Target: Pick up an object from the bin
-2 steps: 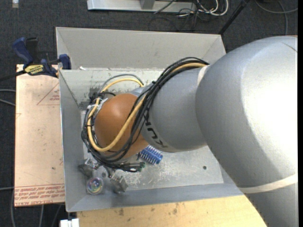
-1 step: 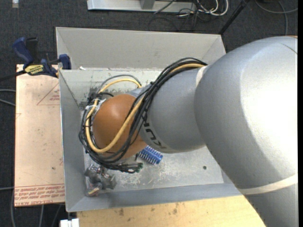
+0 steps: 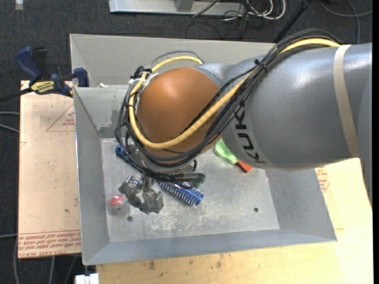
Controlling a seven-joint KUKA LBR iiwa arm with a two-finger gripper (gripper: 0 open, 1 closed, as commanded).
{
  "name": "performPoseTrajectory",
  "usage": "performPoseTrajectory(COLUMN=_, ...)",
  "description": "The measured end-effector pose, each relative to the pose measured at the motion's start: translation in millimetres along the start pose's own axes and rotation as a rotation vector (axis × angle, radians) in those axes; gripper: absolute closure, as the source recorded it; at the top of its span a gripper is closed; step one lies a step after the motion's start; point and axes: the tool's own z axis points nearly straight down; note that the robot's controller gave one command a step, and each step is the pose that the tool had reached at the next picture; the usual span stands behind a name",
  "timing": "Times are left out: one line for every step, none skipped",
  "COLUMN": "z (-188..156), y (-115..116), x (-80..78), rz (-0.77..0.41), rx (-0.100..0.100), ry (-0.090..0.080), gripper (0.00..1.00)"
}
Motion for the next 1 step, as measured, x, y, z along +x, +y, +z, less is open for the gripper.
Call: performPoseTrajectory(z=4.5, y=1.1, x=1.3, rz=-0.001, rx=-0.005, ry=0.007, gripper=0.00)
